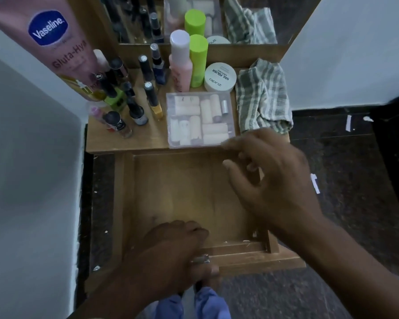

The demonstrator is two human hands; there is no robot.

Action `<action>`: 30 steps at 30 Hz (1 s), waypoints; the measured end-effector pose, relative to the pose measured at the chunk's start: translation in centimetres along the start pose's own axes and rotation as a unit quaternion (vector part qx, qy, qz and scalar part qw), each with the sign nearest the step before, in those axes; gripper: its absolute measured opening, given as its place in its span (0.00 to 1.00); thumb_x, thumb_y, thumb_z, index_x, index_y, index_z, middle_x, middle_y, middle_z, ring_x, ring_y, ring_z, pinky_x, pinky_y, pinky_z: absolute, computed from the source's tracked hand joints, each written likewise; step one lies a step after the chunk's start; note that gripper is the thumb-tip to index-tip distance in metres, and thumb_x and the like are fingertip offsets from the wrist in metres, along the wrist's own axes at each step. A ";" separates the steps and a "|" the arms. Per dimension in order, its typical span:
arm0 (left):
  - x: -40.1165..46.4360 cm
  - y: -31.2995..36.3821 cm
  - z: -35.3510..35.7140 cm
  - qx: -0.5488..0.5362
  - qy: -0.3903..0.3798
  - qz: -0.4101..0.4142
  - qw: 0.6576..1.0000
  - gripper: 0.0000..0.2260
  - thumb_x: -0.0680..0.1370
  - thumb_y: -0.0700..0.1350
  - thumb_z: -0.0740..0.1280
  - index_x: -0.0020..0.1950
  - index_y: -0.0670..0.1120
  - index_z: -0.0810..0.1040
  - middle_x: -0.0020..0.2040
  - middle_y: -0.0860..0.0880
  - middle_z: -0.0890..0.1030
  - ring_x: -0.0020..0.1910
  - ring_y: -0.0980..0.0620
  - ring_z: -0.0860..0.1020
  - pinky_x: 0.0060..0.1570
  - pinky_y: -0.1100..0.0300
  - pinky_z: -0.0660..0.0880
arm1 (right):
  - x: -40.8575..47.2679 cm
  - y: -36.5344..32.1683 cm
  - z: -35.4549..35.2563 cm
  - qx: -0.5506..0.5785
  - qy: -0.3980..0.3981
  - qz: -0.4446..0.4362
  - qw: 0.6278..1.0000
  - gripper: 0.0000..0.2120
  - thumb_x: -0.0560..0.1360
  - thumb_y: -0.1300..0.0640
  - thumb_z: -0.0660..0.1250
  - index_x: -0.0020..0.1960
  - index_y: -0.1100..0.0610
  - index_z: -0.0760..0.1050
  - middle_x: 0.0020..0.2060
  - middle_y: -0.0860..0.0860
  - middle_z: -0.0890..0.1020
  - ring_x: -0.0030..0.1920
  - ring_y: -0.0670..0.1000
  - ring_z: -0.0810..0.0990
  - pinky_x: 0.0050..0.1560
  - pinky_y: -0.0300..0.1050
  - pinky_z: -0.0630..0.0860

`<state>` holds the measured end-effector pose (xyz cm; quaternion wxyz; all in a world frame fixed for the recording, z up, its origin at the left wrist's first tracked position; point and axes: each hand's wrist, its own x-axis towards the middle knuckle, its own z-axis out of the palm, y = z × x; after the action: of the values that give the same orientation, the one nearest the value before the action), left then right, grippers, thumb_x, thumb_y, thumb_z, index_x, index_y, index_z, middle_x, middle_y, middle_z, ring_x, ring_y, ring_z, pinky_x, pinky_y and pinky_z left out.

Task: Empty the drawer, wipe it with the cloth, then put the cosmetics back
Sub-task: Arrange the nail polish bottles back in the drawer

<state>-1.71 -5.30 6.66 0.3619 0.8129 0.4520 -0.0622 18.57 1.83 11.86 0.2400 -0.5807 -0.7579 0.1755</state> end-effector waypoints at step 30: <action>0.7 -5.5 -10.9 -0.025 0.554 -0.159 0.817 0.17 0.80 0.52 0.72 0.64 0.44 0.84 0.48 0.46 0.87 0.45 0.48 0.85 0.51 0.51 0.81 | 12.6 -5.9 9.0 0.040 0.053 -0.004 0.998 0.08 0.73 0.52 0.71 0.45 0.56 0.82 0.38 0.50 0.85 0.40 0.51 0.83 0.45 0.53 0.79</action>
<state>-8.03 4.00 11.40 0.0557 0.6175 0.7007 0.3529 6.07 12.50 9.66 0.3038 -0.5758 -0.7389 0.1739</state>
